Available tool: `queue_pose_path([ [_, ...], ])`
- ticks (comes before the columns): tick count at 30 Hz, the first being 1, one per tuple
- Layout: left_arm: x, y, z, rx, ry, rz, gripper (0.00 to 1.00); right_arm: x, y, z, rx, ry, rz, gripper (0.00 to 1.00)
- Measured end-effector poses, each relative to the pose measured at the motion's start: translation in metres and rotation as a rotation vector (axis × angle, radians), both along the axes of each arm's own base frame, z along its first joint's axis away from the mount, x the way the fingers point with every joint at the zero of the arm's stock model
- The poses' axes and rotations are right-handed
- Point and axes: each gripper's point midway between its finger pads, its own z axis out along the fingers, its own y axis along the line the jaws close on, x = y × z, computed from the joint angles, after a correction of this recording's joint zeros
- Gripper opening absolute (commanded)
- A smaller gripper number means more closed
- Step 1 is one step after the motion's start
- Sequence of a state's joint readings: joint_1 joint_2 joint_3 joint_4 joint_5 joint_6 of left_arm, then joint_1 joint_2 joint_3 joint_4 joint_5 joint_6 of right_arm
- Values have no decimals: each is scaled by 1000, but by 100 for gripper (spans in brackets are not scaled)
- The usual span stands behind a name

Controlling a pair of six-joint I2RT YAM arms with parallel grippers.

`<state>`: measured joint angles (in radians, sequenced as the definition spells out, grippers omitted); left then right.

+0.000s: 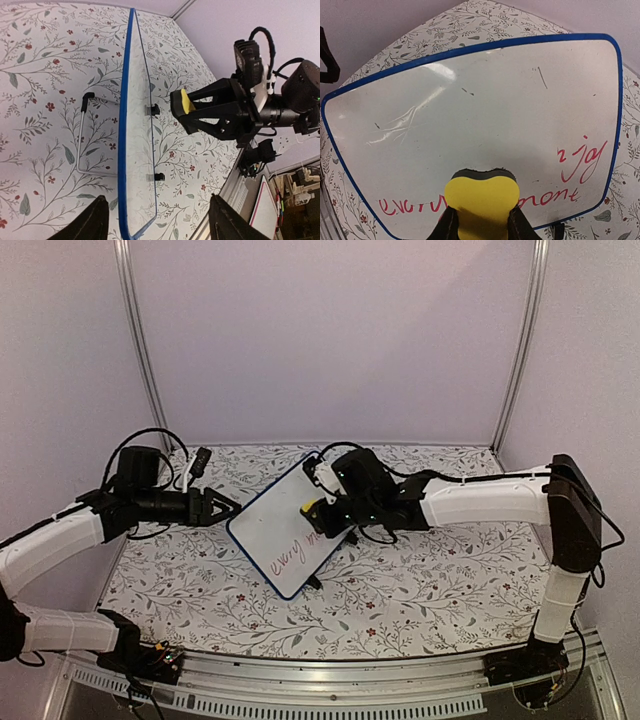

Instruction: Erase the whiteboard

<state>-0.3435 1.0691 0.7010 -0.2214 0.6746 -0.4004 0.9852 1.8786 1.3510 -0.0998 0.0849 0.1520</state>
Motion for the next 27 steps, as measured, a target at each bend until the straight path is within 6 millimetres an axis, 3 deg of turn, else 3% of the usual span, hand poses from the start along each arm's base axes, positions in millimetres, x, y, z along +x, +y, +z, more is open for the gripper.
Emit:
queue_pose_path([
  [4,17,-3,21,-3,-14,26,79,3,-10,34,38,-42,-10,19],
  [10,73,-17,50,29,-39,56,82,26,-41,73,77,-94,-64,19],
  [14,105,-27,37,71,-12,67,81,43,-58,75,67,-102,-104,19],
  [18,126,-42,6,121,49,50,72,46,-63,72,51,-102,-109,18],
  [22,127,-53,-19,155,96,22,57,45,-62,72,49,-104,-105,18],
  [27,125,-57,-23,160,94,5,42,48,-57,63,49,-94,-97,19],
])
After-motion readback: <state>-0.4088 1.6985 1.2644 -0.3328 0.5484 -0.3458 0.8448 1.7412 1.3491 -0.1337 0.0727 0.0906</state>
